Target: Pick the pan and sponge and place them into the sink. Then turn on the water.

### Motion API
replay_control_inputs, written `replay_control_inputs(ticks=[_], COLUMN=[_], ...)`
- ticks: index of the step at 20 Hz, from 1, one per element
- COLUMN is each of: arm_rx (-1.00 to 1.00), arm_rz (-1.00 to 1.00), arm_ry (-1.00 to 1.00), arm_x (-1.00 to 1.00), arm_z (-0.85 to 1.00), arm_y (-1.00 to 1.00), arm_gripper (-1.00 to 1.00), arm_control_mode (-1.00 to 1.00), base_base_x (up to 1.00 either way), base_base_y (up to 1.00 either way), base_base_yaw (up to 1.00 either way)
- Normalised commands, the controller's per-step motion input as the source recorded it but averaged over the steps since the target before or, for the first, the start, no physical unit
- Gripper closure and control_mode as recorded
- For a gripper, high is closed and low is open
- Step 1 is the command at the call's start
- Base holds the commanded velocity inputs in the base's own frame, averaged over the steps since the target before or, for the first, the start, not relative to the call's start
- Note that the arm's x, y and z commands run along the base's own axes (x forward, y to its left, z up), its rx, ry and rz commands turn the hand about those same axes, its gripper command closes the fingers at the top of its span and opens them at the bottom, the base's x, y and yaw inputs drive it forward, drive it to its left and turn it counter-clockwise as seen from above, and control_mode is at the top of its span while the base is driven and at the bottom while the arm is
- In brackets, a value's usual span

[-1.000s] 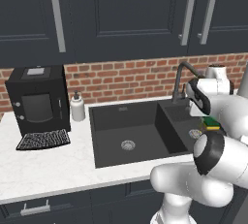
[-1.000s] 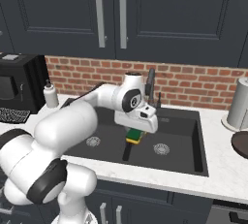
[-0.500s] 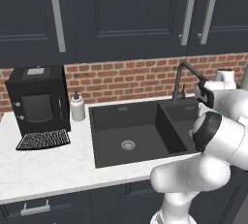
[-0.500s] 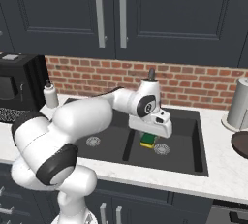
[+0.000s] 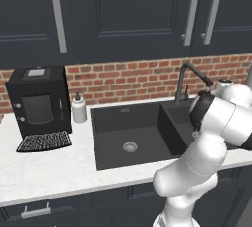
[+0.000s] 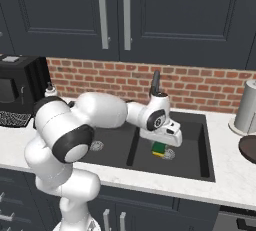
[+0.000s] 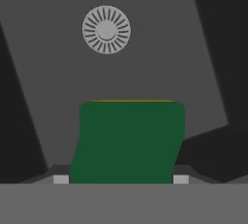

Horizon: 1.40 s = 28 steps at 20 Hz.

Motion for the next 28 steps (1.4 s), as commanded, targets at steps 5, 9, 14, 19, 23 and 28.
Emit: replay_control_inputs(ticks=[5, 9, 14, 19, 23, 28], arm_rx=[0.00, 0.00, 0.01, 0.00, 0.00, 0.00], arm_rz=[0.01, 0.03, 0.03, 0.00, 0.00, 0.00], arm_ry=[-0.02, -0.02, -0.05, -0.04, -0.02, -0.01], arm_x=[0.65, 0.57, 0.38, 0.18, 0.26, 0.04], arm_z=[-0.39, -0.62, -0.65, -0.41, -0.44, -0.11], arm_y=[-0.08, 0.00, -0.05, -0.02, -0.02, 0.00], arm_gripper=[1.00, 1.00, 1.00, 1.00, 1.00, 1.00], arm_control_mode=[-1.00, -1.00, -1.00, -1.00, -1.00, -1.00], base_base_x=[0.00, 0.00, 0.00, 0.00, 0.00, 0.00], base_base_y=[0.00, 0.00, 0.00, 0.00, 0.00, 0.00], base_base_yaw=[0.00, 0.00, 0.00, 0.00, 0.00, 0.00])
